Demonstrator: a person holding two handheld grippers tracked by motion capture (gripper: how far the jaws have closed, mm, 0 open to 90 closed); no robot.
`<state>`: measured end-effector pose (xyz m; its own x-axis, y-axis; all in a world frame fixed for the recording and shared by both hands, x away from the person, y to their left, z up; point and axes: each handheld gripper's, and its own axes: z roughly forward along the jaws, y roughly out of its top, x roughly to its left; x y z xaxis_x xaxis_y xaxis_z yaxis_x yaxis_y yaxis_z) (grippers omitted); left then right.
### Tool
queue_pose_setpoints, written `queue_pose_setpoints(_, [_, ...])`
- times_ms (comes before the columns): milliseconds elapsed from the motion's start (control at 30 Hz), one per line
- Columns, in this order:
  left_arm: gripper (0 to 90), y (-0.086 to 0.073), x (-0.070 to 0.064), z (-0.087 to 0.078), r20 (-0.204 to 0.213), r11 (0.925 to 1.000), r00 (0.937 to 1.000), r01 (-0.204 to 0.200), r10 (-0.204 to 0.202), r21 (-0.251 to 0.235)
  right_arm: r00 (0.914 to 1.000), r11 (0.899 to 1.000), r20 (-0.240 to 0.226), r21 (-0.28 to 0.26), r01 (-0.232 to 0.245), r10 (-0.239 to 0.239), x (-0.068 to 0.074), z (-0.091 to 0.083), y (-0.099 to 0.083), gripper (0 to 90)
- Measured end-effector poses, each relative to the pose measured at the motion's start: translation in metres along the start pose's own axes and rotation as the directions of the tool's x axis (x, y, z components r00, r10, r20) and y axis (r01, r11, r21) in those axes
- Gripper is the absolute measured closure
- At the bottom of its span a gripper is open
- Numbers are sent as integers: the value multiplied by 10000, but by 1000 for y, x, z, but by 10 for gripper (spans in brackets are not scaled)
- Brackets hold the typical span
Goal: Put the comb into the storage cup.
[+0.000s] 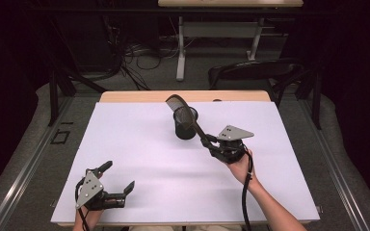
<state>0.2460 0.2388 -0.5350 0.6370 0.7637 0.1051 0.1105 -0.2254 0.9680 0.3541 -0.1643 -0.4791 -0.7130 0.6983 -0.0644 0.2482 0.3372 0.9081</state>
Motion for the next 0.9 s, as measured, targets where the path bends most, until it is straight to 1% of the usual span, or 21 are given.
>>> queue_pose_setpoints(700, [10,0,0,-1,-75,10000,9999,68,-68,-12,9993,9993,374,-381,-36,51,-5,-7,7,730])
queue_pose_setpoints(900, [10,0,0,-1,-76,10000,10000,51,-51,-13,9989,9983,452,-584,-85,111,-7,-7,13,730])
